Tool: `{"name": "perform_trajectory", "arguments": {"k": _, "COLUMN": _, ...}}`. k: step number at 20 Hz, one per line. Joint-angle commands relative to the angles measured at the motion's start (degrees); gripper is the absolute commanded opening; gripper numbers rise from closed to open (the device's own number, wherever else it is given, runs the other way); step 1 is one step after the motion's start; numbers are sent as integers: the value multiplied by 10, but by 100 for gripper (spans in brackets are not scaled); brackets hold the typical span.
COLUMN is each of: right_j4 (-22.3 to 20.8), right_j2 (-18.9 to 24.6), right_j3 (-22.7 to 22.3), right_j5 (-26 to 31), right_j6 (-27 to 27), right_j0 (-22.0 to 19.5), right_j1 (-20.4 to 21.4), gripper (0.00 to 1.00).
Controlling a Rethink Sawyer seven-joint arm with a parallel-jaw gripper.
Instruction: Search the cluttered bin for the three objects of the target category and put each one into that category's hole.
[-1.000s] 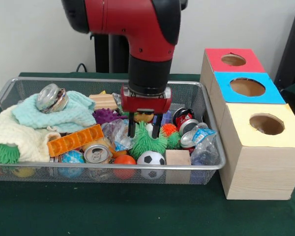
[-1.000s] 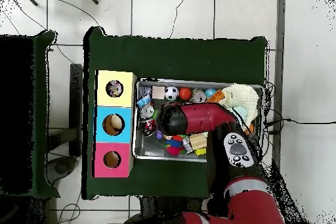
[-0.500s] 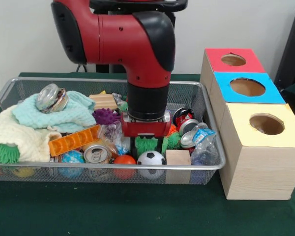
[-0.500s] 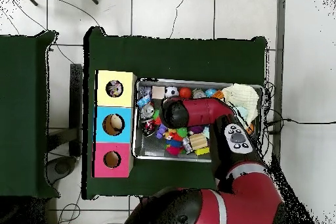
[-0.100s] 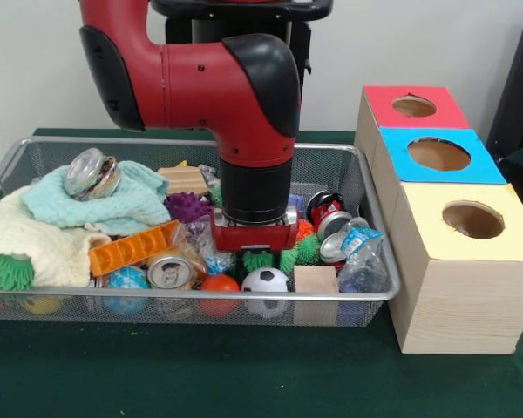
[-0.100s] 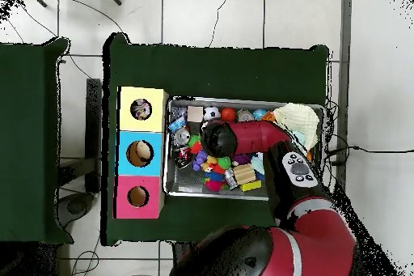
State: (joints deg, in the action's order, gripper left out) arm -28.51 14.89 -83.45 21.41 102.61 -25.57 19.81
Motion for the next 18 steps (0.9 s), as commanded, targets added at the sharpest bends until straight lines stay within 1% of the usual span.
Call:
{"name": "perform_trajectory", "arguments": {"k": 1, "right_j4": -40, "right_j2": 45, "right_j3": -4, "right_j5": -46, "right_j6": -23, "right_j0": -5, "right_j1": -24, "gripper": 0}}
{"name": "perform_trajectory", "arguments": {"k": 4, "right_j4": -38, "right_j2": 32, "right_j3": -18, "right_j5": -46, "right_j6": -6, "right_j0": 4, "right_j1": -13, "gripper": 0}}
{"name": "perform_trajectory", "arguments": {"k": 6, "right_j4": -36, "right_j2": 31, "right_j3": -37, "right_j5": -37, "right_j6": -7, "right_j0": 8, "right_j1": 7, "gripper": 0}}
{"name": "perform_trajectory", "arguments": {"k": 8, "right_j4": -29, "right_j2": 32, "right_j3": -61, "right_j5": -14, "right_j6": -10, "right_j0": 11, "right_j1": 39, "gripper": 0}}
{"name": "perform_trajectory", "arguments": {"k": 10, "right_j4": -12, "right_j2": 45, "right_j3": -86, "right_j5": 5, "right_j6": -12, "right_j0": 2, "right_j1": 66, "gripper": 0}}
{"name": "perform_trajectory", "arguments": {"k": 14, "right_j4": 15, "right_j2": 65, "right_j3": -158, "right_j5": 30, "right_j6": -5, "right_j0": -11, "right_j1": 137, "gripper": 0}}
{"name": "perform_trajectory", "arguments": {"k": 16, "right_j4": 35, "right_j2": 82, "right_j3": -193, "right_j5": 44, "right_j6": -2, "right_j0": -23, "right_j1": 172, "gripper": 0}}
{"name": "perform_trajectory", "arguments": {"k": 18, "right_j4": 49, "right_j2": 93, "right_j3": -219, "right_j5": 55, "right_j6": 1, "right_j0": -27, "right_j1": 206, "gripper": 0}}
